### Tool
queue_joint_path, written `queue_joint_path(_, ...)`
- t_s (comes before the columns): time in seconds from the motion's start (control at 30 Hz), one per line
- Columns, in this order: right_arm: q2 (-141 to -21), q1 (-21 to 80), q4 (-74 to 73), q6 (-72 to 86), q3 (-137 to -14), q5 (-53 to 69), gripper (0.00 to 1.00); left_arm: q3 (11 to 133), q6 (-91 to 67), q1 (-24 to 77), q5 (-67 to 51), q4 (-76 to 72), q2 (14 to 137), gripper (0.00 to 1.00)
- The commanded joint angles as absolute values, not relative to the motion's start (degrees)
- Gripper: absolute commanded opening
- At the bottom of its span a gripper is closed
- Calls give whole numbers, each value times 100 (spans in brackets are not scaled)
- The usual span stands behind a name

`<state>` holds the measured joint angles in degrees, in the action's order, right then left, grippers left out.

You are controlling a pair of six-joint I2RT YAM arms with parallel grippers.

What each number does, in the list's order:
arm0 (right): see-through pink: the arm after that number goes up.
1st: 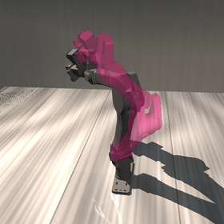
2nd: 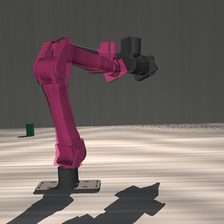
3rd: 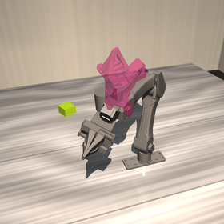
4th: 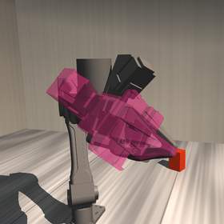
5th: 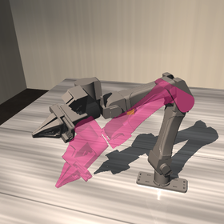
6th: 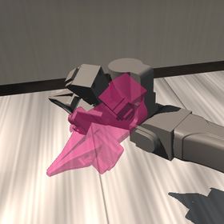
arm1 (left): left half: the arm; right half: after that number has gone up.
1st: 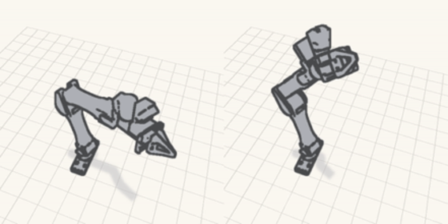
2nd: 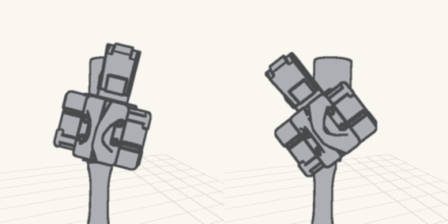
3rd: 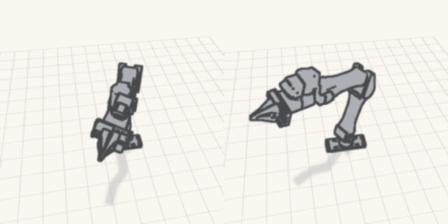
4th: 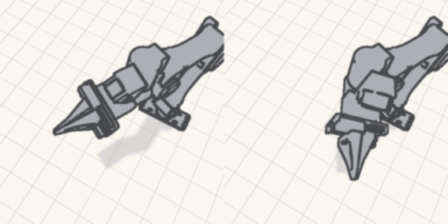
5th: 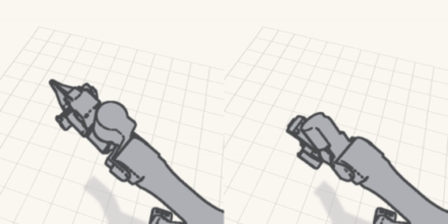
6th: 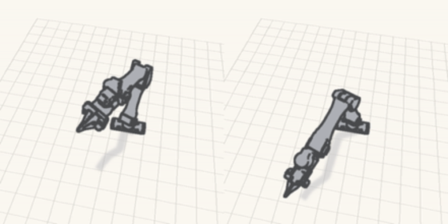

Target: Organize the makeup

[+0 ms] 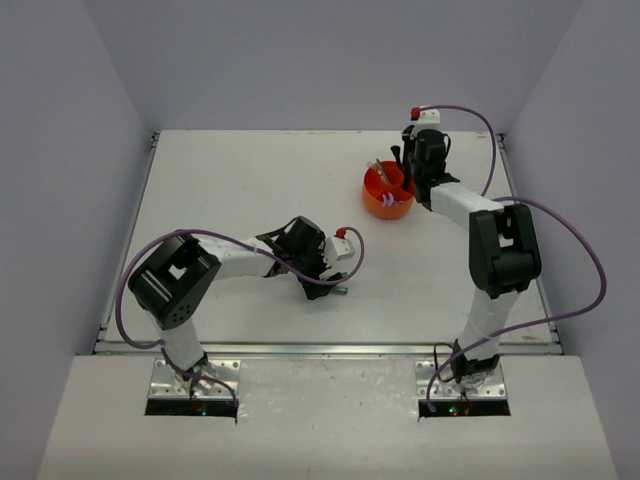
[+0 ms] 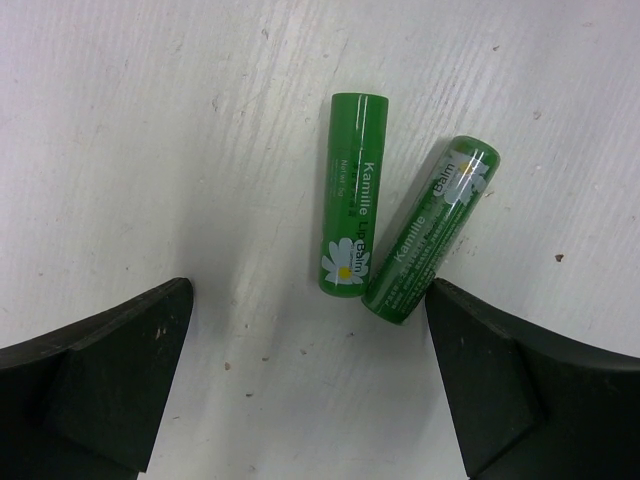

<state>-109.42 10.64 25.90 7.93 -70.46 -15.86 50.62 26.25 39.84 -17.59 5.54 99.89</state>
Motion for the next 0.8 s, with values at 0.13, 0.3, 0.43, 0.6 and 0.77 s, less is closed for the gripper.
queue_joint_path(0.13,-10901,1095,2596,671,-7247,-818,0,4928,2607,4020,-1693,730,9856,100)
queue_joint_path(0.3,-10784,1090,2637,693,-7164,-914,5,4921,2602,4025,-1696,721,9861,100)
queue_joint_path(0.43,-10617,1090,2647,729,-7172,-850,27,4925,2610,4024,-1688,721,9879,100)
queue_joint_path(0.6,-10336,1090,2689,756,-7154,-844,37,4939,2610,4025,-1688,721,9879,100)
queue_joint_path(0.77,-9957,1090,2823,810,-6992,-863,43,4939,2619,4017,-1706,712,9877,100)
